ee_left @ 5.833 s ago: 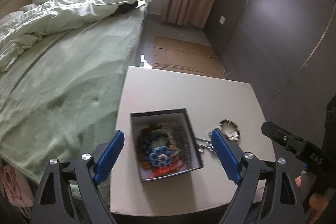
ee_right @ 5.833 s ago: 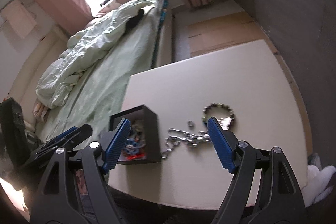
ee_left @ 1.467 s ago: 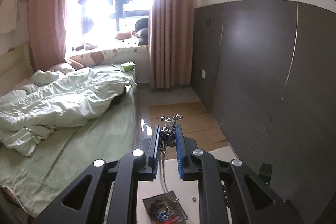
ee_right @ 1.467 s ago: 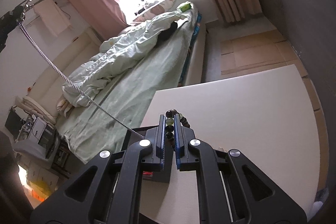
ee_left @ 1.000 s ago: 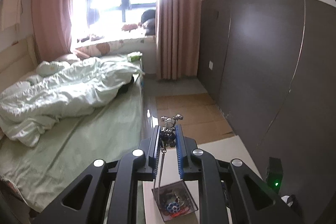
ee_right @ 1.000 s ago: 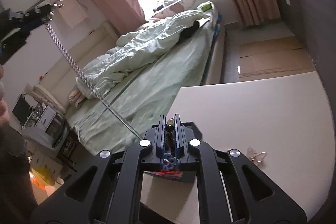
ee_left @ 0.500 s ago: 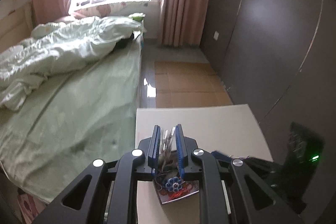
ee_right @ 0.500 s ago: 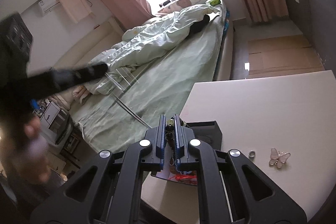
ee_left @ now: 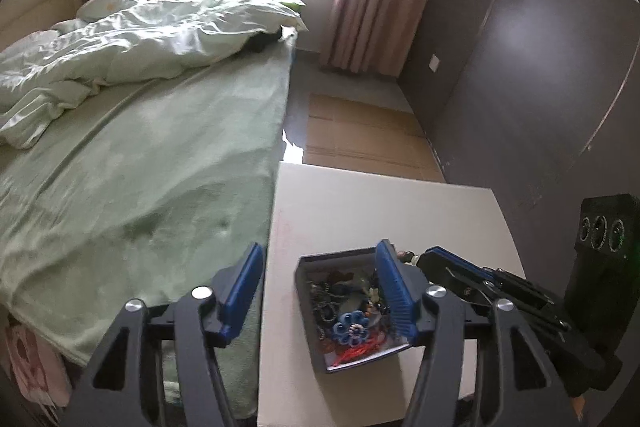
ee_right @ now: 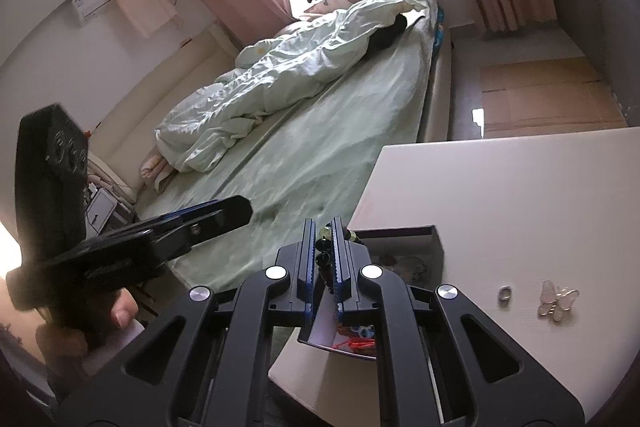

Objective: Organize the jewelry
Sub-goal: 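Open both tools to drop the chain and bracelet into the black box, then move both tools back over the small ring and butterfly brooch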

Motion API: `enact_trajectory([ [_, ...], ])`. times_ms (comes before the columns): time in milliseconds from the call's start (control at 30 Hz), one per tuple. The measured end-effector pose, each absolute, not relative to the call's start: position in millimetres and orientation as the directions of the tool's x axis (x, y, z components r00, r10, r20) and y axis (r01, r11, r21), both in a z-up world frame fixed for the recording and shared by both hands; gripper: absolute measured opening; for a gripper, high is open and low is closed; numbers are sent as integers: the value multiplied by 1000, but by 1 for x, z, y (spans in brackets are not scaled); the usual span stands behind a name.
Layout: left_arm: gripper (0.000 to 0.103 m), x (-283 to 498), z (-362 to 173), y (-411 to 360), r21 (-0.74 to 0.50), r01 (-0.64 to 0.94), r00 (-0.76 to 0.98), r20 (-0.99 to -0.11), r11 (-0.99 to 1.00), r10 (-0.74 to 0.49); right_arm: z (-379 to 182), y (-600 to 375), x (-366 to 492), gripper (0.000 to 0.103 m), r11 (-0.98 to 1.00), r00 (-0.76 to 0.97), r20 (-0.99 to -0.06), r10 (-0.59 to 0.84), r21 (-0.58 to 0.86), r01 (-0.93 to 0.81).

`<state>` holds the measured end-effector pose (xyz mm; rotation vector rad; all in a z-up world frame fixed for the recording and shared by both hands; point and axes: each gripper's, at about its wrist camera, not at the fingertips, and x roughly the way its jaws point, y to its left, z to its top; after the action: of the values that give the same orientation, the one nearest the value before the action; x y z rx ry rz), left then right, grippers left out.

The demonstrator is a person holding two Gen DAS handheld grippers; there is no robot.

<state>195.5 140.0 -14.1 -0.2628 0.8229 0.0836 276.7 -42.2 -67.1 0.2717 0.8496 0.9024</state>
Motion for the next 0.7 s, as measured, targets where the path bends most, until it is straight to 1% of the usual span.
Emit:
enact_trajectory([
  [100,58,190,-20,146,-206,-193,670,-742,959,-24,-70,-32,280,9,623,330,-545,771,538,-569],
  [133,64,189,-22,148,-205,-202,669,-743,958,-18,-71,-30,282,13,635,333,-557,761,533,-560],
  [167,72,186,-23,151,-203,-214,670,-742,956,-7,-75,-27,285,22,651,324,-583,745,532,-542],
  [200,77,184,-23,152,-201,-221,674,-739,954,0,-79,-27,288,50,665,317,-603,732,535,-521],
  [233,85,183,-23,153,-201,-227,678,-735,953,7,-81,-27,290,70,679,326,-611,721,532,-505],
  [267,91,181,-22,154,-200,-230,684,-730,952,12,-80,-32,290,73,700,357,-613,705,521,-488],
  [333,94,179,-19,151,-198,-225,694,-719,954,14,-78,-39,290,73,711,372,-616,694,506,-489],
  [433,94,180,-18,144,-186,-205,697,-717,961,10,-74,-56,290,73,719,386,-616,687,501,-481],
  [700,94,188,-18,119,-181,-163,697,-717,970,-17,-77,-100,295,73,782,412,-678,609,427,-454],
])
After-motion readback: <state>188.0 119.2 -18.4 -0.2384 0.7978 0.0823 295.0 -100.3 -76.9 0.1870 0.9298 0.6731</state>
